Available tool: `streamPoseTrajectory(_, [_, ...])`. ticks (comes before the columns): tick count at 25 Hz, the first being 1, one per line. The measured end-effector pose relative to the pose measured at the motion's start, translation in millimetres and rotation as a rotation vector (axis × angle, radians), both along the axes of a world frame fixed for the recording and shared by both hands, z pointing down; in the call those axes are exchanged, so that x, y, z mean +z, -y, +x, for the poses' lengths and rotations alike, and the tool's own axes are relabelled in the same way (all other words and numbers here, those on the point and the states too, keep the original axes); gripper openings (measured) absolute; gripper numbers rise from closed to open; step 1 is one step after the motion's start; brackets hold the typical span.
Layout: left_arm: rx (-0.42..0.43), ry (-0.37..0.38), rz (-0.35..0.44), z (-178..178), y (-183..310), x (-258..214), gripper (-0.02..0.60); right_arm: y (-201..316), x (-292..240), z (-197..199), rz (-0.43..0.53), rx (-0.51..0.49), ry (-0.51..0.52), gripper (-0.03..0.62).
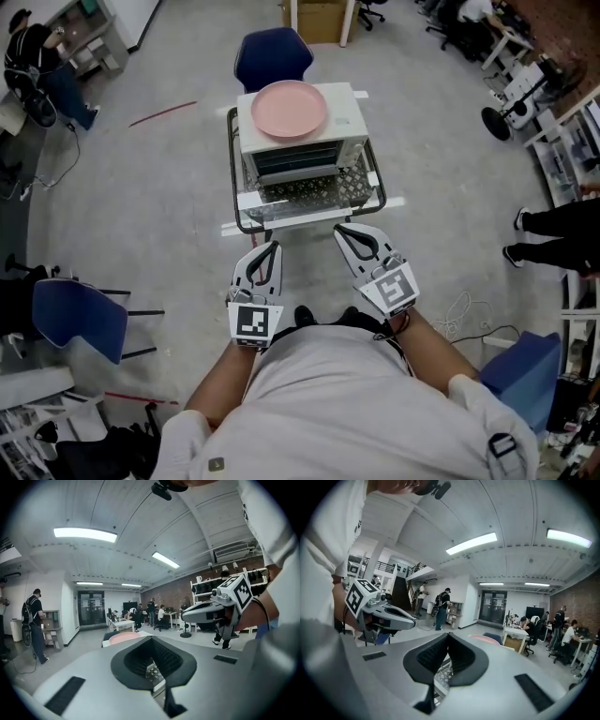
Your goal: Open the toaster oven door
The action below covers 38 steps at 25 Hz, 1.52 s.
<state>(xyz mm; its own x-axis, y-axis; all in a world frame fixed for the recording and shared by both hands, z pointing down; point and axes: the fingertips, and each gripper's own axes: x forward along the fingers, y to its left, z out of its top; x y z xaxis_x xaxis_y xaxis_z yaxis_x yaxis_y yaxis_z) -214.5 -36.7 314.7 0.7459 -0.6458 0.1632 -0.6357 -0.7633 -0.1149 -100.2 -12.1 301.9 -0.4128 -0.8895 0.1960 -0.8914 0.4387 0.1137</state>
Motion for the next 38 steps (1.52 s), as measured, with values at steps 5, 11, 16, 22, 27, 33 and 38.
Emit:
streamPoseTrajectory(5, [-0.020, -0.033, -0.076, 5, -25, -19, 0.015, -23, -13, 11, 0.031, -0.008, -0.003, 0.020])
streamPoseTrajectory(11, [-0.021, -0.046, -0.019, 29, -61, -31, 0.015, -63, -14, 33, 0.029, -0.013, 0.038, 0.020])
streamPoseTrajectory(16, [-0.050, -0.059, -0.024, 50, -97, -37, 0.015, -103, -13, 54, 0.022, -0.028, 0.072, 0.018])
streamPoseTrajectory(22, [-0.085, -0.048, -0.004, 79, -154, -31, 0.015, -161, -2, 86, 0.011, -0.064, 0.092, 0.018])
streamPoseTrajectory(27, [-0.142, -0.034, -0.009, 89, -206, -29, 0.015, -208, 2, 105, 0.013, -0.105, 0.084, 0.018])
streamPoseTrajectory(33, [-0.190, -0.025, -0.016, 81, -259, -25, 0.016, -252, 4, 99, 0.004, -0.152, 0.100, 0.018])
streamPoseTrajectory(38, [-0.197, 0.006, -0.041, 76, -281, -21, 0.017, -270, 6, 93, -0.003, -0.163, 0.090, 0.018])
